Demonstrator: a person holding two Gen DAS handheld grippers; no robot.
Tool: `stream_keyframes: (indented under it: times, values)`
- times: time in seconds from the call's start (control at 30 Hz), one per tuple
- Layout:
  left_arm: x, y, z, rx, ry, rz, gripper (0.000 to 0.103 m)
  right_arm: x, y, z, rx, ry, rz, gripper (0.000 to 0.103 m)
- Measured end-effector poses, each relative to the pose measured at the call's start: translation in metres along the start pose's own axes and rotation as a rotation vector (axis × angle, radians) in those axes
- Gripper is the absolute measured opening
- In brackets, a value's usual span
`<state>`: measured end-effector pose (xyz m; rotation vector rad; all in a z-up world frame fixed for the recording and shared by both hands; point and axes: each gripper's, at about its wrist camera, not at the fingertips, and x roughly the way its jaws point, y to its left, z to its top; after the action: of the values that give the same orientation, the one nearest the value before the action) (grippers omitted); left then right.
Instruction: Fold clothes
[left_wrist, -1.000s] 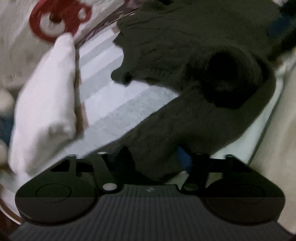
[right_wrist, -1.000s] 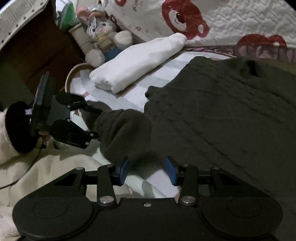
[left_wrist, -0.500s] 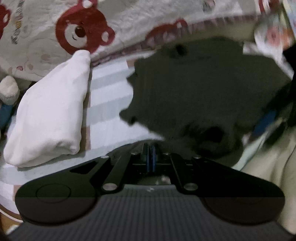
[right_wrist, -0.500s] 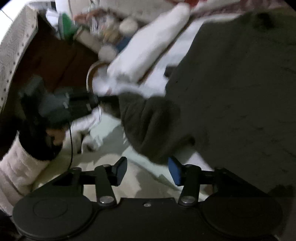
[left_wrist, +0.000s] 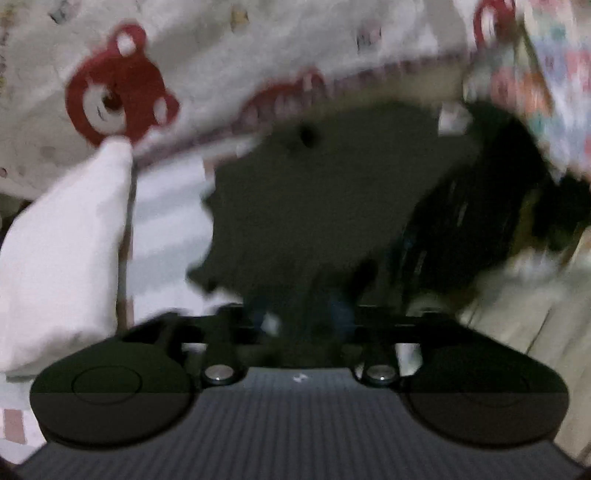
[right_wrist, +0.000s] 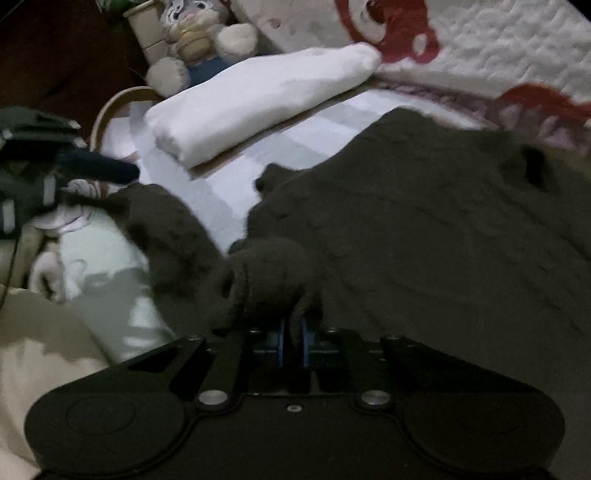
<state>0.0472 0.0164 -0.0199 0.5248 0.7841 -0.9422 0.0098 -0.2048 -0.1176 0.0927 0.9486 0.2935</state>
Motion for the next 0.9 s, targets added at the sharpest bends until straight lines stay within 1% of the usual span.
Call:
stream_keyframes:
  times: [0.03,0.1,0.17,0.2,0.23,0.27,0.33,0.47,0.53,0.57,0.6,0.63,0.67,0.73,0.8,0.83,0.87,0.9]
  values:
    - [0.008,0.003,-0.007,0.027,0.047,0.024,0.057,-0.001,-0.001,-0.001,0.001,-0.013,-0.018,0.008]
    - [0.019,0.006,-0.021,0.089,0.11,0.061,0.057,-0.004,-0.002,-0.003,0.004,-0.037,-0.053,0.008]
    - [0.028,0.007,-0.032,0.155,0.16,0.104,0.059,-0.004,-0.01,-0.004,0.06,-0.047,-0.03,0.008]
    - [0.032,0.006,-0.037,0.188,0.181,0.121,0.064,-0.004,-0.014,-0.004,0.088,-0.052,-0.019,0.008]
    - [0.037,0.005,-0.041,0.216,0.206,0.133,0.072,-0.003,-0.016,-0.005,0.104,-0.055,-0.016,0.008]
    - [0.043,0.004,-0.045,0.242,0.229,0.144,0.073,-0.002,-0.018,-0.005,0.121,-0.058,-0.012,0.008]
    - [0.054,0.001,-0.049,0.255,0.245,0.168,0.073,-0.001,-0.021,-0.008,0.147,-0.062,0.001,0.008]
    - [0.067,0.002,-0.049,0.241,0.238,0.237,0.073,0.0,-0.025,-0.013,0.188,-0.068,0.024,0.008]
    - [0.066,0.005,-0.049,0.223,0.233,0.246,0.073,-0.002,-0.024,-0.013,0.195,-0.054,0.061,0.014]
    - [0.066,0.007,-0.049,0.213,0.225,0.242,0.07,-0.004,-0.021,-0.013,0.183,-0.056,0.072,0.016]
    - [0.065,0.009,-0.049,0.203,0.219,0.239,0.054,-0.007,-0.018,-0.013,0.171,-0.059,0.083,0.016]
    - [0.064,0.011,-0.048,0.187,0.227,0.24,0.016,-0.01,-0.015,-0.012,0.16,-0.061,0.093,0.016]
    - [0.063,0.012,-0.047,0.172,0.232,0.243,0.011,-0.012,-0.014,-0.012,0.153,-0.065,0.09,0.018]
    - [0.05,0.009,-0.038,0.144,0.212,0.271,0.011,-0.02,-0.017,-0.011,0.163,-0.082,0.079,0.025]
    - [0.022,-0.001,-0.024,0.136,0.138,0.239,0.011,-0.028,-0.028,-0.01,0.19,-0.083,0.11,0.045]
    - [0.008,-0.007,-0.016,0.13,0.102,0.22,0.011,-0.035,-0.037,-0.011,0.206,-0.076,0.113,0.046]
    - [-0.007,-0.01,-0.008,0.107,0.067,0.181,0.011,-0.041,-0.046,-0.012,0.222,-0.07,0.114,0.046]
    - [-0.022,-0.013,0.001,0.061,0.033,0.134,0.011,-0.049,-0.055,-0.015,0.24,-0.064,0.088,0.046]
